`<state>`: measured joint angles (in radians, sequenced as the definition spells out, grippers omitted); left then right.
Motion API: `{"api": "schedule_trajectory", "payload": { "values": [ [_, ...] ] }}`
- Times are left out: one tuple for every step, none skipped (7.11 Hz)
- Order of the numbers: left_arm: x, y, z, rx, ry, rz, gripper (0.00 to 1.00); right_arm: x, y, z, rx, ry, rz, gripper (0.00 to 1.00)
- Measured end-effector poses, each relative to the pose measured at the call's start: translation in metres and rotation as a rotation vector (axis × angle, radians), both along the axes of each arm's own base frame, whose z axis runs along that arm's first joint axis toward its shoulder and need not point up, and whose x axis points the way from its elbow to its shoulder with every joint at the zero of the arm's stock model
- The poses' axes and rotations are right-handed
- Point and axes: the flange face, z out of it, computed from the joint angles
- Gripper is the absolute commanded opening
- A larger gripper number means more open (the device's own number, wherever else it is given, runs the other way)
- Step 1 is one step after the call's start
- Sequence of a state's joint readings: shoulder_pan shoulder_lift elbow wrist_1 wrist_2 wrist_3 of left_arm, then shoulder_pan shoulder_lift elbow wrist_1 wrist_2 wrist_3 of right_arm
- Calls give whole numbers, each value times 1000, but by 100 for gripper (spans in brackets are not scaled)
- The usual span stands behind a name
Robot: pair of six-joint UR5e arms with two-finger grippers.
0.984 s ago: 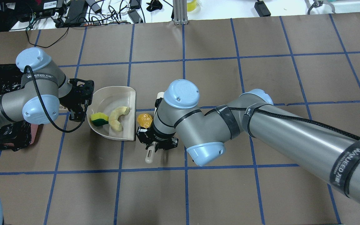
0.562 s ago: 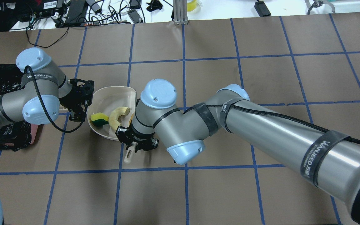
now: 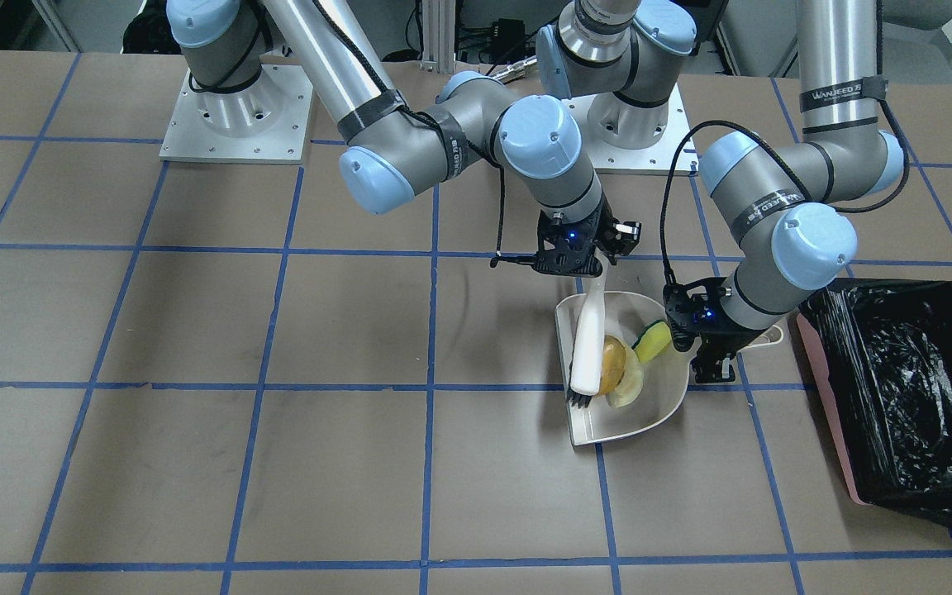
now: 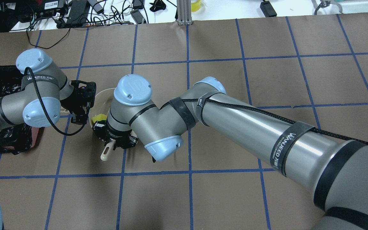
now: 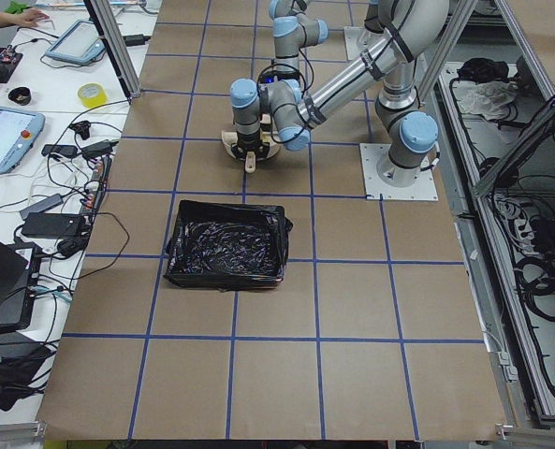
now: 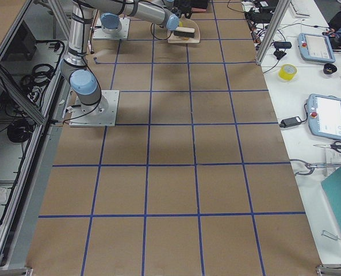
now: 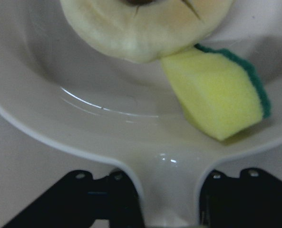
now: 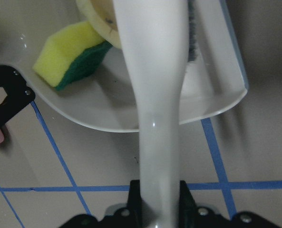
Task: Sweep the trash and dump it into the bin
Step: 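Sweep the yellow potato into the dustpan with the right-held brush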
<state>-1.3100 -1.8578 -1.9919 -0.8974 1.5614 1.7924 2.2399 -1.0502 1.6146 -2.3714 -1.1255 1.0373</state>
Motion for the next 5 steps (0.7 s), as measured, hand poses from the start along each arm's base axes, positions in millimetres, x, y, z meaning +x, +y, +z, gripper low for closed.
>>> {"api": "schedule_trajectory", "payload": {
  "values": [
    [1,-1,2,-6,2,-1,0,3,-2,2,0,0,-5,0],
    [3,-3,3,-14,14,0,0,2,-3,1,0,7,-5,0],
    [5,-4,4,-22,31,4,0,-1,-4,-2,1,27,-7,0],
    [11,-6,5,-34,55,12,0,-7,-8,-4,10,67,-16,0],
    [20,-9,7,-49,94,29,0,-17,-13,-4,22,113,-30,0]
  ]
}}
